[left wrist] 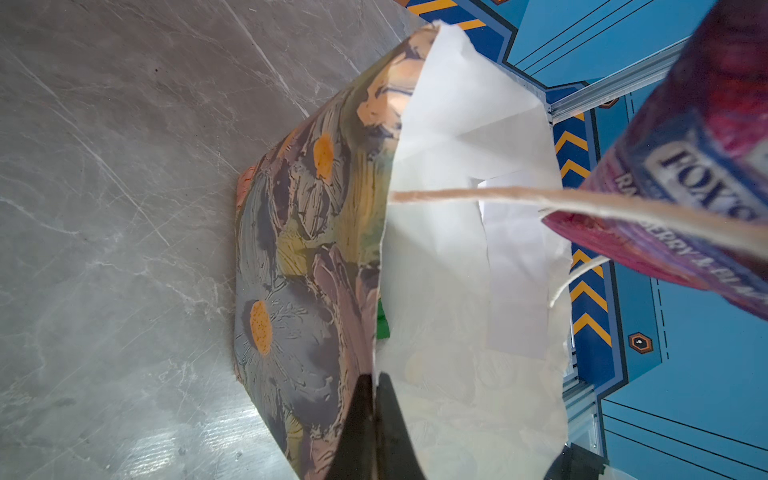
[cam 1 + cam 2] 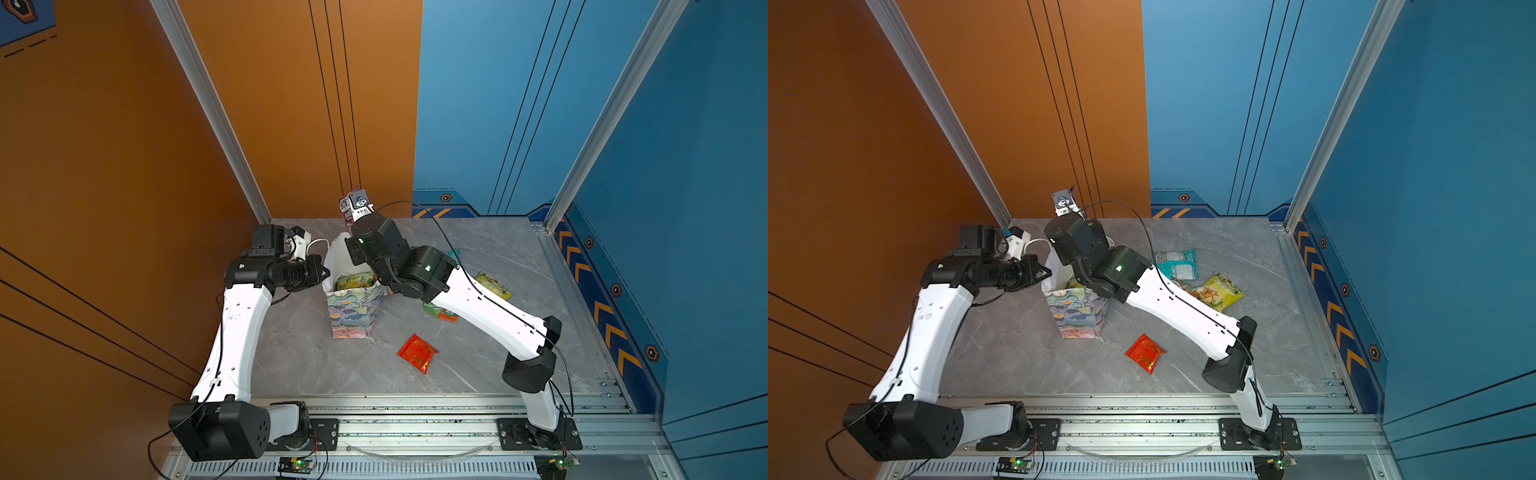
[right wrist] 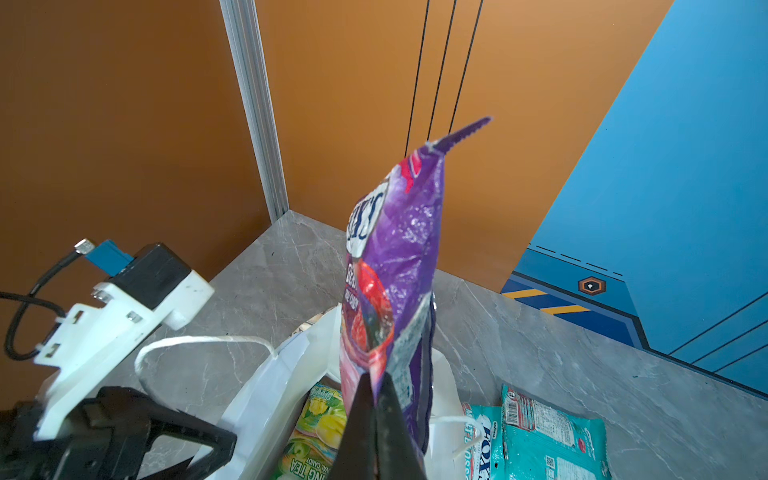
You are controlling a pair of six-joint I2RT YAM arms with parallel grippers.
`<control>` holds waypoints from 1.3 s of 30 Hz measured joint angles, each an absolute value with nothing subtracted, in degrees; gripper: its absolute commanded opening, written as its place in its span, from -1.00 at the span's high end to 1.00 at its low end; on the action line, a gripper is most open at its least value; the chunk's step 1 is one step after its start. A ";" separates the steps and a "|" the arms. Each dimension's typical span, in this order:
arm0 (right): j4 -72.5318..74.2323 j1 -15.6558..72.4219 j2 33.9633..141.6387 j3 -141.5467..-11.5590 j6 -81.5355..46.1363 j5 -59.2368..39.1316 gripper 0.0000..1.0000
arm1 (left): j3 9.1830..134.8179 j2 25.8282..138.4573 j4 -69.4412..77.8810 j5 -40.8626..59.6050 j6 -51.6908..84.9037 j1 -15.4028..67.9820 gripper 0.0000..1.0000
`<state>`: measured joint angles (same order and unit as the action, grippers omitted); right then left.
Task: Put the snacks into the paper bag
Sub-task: 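Carry the purple bag with the right gripper over the paper bag opening, then lower the purple Berries bag into the paper bag with the right gripper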
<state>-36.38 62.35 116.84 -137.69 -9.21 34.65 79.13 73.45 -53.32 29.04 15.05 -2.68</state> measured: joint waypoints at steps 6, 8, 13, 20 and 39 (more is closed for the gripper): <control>-36.73 62.37 117.82 -137.73 -12.08 31.90 1.00 | 79.13 73.45 -53.34 29.04 15.05 -2.68 1.00; -36.99 62.37 118.32 -137.73 -13.50 30.41 1.00 | 79.13 73.45 -53.32 29.04 15.05 -2.68 1.00; -36.99 62.37 120.46 -137.78 -16.95 27.59 1.00 | 79.13 73.45 -53.30 29.04 15.05 -2.68 1.00; -37.17 62.37 122.26 -137.75 -20.91 25.02 1.00 | 78.96 73.45 -52.90 29.06 15.05 -2.68 1.00; -27.31 61.10 110.89 -116.16 -28.64 20.97 1.00 | 78.81 73.45 -52.51 29.23 15.07 -2.68 1.00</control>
